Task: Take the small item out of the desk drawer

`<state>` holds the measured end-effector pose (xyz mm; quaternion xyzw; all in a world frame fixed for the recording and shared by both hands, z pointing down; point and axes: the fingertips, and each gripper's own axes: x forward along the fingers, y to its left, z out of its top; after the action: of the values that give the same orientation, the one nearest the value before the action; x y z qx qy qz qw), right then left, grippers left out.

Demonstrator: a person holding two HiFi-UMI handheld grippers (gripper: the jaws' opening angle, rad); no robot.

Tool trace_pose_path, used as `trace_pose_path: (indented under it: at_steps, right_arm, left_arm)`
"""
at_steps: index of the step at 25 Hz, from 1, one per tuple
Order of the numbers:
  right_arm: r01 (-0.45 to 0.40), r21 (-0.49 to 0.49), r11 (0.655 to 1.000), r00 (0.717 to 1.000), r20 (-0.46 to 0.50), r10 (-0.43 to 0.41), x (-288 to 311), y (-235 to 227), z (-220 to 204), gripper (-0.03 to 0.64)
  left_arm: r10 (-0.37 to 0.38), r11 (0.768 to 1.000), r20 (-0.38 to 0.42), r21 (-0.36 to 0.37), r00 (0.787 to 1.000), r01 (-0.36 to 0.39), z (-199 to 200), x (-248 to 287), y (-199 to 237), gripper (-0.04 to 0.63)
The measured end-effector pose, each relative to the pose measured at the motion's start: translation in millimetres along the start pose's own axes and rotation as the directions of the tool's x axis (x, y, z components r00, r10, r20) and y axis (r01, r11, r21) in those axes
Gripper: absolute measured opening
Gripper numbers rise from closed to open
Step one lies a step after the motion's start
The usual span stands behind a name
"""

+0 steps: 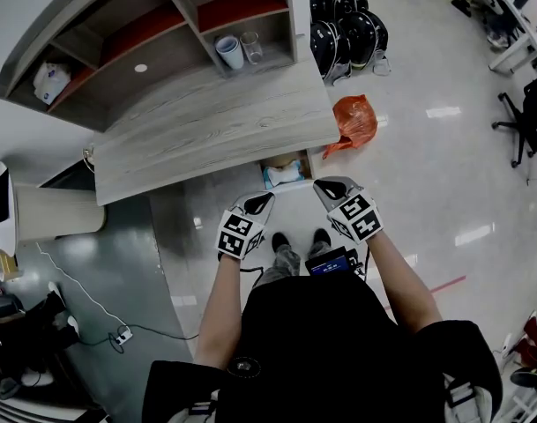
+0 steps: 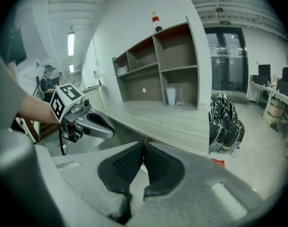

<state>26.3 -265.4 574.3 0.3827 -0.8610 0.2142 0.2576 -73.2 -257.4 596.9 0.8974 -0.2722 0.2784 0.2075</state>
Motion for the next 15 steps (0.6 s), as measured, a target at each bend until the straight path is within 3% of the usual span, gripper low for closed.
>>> trace_pose_path:
  at_steps: [6,15]
  right_arm:
    - [-0.021,0.021,1.000,1.000,-0.009,0.022,17.0,-5.5,-9.6,0.003]
    - [-0.032,0.045,0.998,0.999,-0.012,0.033,41.2,-23.0,-20.7,0.003]
  left_arm:
    - [-0.021,0.999,-0.084,0.047,0.996,0.025,-8.8,26.7,13.7,0.038]
    - [-0.050,0.976,-0.234,0.197,0.971,0.098,-31.9,80.6,27.6,0.082]
